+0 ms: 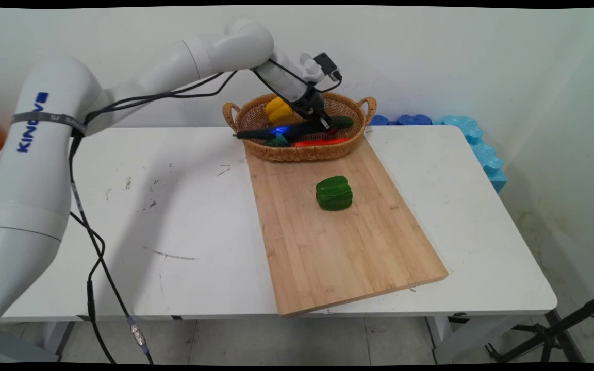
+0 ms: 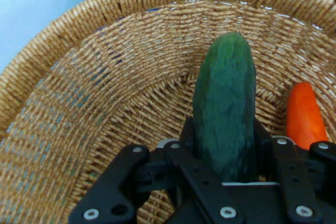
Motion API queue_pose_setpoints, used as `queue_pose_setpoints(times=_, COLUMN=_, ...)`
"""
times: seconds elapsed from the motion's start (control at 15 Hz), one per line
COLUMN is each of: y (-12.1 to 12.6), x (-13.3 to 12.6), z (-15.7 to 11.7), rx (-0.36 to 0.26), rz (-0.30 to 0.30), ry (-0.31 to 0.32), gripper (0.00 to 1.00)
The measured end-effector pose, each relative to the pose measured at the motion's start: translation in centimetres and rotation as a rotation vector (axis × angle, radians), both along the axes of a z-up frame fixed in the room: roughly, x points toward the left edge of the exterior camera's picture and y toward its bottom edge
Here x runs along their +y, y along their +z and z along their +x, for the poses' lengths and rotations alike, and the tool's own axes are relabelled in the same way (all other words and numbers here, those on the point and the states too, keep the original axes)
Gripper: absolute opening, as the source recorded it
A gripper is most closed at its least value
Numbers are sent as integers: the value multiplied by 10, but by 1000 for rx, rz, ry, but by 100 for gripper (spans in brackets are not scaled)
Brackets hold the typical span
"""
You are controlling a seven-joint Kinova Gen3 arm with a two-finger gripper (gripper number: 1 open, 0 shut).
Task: Place the picked object on the cutting board
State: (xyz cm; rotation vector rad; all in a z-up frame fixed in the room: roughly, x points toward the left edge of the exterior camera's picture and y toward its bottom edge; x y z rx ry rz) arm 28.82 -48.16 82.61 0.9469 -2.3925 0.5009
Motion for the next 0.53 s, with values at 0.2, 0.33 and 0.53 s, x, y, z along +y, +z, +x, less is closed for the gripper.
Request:
queue_pose_setpoints(times=0.2, y=13, x=10, z=4, rx=-2, rz=-11, ry=-6, gripper=0)
queue_pose_setpoints(times=0.33, y=22, x=16, z=5, rx=-2, rz=-19, ry=-12, gripper=0)
queue_pose_setpoints(times=0.53, y=36, x=27, z=8, rx=-4, rz=-31, ry=-17, gripper=0)
